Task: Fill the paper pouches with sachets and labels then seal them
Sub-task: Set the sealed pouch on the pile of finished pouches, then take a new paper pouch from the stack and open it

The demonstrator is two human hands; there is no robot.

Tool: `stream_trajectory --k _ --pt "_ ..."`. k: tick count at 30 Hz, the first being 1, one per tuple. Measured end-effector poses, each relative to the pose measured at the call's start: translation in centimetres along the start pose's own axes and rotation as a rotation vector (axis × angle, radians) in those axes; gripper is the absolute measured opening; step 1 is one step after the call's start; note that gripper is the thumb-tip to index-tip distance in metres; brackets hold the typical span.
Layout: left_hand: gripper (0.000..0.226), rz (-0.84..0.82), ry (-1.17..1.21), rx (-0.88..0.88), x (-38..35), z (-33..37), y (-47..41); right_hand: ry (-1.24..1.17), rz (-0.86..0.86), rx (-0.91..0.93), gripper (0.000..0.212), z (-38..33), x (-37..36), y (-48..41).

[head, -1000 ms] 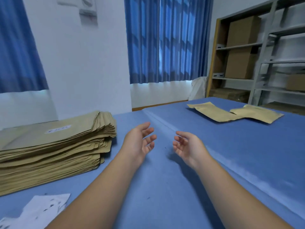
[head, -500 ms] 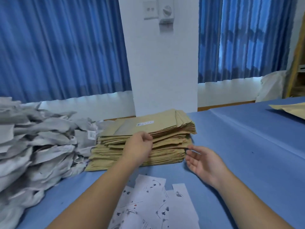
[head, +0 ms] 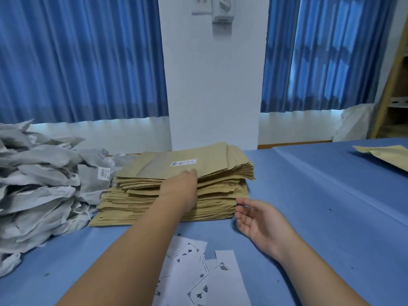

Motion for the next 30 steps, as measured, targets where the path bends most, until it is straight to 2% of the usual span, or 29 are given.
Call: stream_trajectory --k 5,8,11,12,14,15,17,19,21,23,24,25,27,30 --pt "0.027 0.222 -0.048 -0.105 1.0 0.5 0.9 0.055 -0.032 0.029 0.021 0.1 -0.3 0.1" --pt "0.028 0.368 -0.033 -0.202 1.7 1.4 2.6 0.165 -0.095 0.101 0.046 0.0 -1.3 0.4" --pt "0.018 0.551 0.073 -0.464 3.3 3.6 5.3 0.254 -0.162 0.137 0.057 0.5 -2.8 0.8" --pt "0.016 0.577 0.112 -0.566 3.5 4.3 6.2 0.274 -0.197 0.141 0.055 0.7 -3.4 1.0" --pt "0.019 0.467 0.210 -0.662 3.1 5.0 7.3 0.252 -0.215 0.153 0.045 0.8 -4.2 1.3" --pt "0.025 0.390 0.284 -0.631 2.6 4.6 7.7 0.225 -0.189 0.165 0.037 0.8 -4.3 1.4" --pt "0.033 0.335 0.500 -0.435 1.9 2.1 8.3 0.219 -0.085 0.201 0.020 0.4 -3.9 1.6" --pt "0.037 0.362 0.656 -0.185 1.8 -1.6 9.3 0.217 -0.028 0.215 0.021 0.1 -3.7 2.0" --pt "0.040 0.409 0.711 0.064 1.8 -5.8 10.6 0.171 -0.018 0.213 0.019 -0.2 -3.8 2.3" --pt "0.041 0.381 0.812 0.313 1.3 -9.7 12.3 0.124 -0.016 0.197 0.016 -0.3 -4.0 2.6" --pt "0.036 0.325 0.968 0.414 0.7 -11.2 13.0 0.111 -0.025 0.186 0.015 -0.2 -4.3 2.7" --pt "0.027 0.253 1.202 0.493 0.1 -12.2 13.7 0.101 -0.041 0.172 0.015 -0.1 -4.6 2.9" --pt "0.024 0.127 1.652 0.605 -0.8 -13.0 15.0 0.084 -0.073 0.138 0.015 0.4 -5.2 3.0" --pt "0.019 0.113 2.000 0.767 -1.0 -14.1 16.6 0.077 -0.115 0.088 0.015 1.1 -5.8 3.4"
Point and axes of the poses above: each hand's wrist, its own y-axis away from the middle knuckle, its own x-axis out of the back of the hand, z = x × y, the point moved 6 cm from there along -y, towards the middle knuckle, and after that the axes turned 3 degrees about z, right-handed, at the moved point
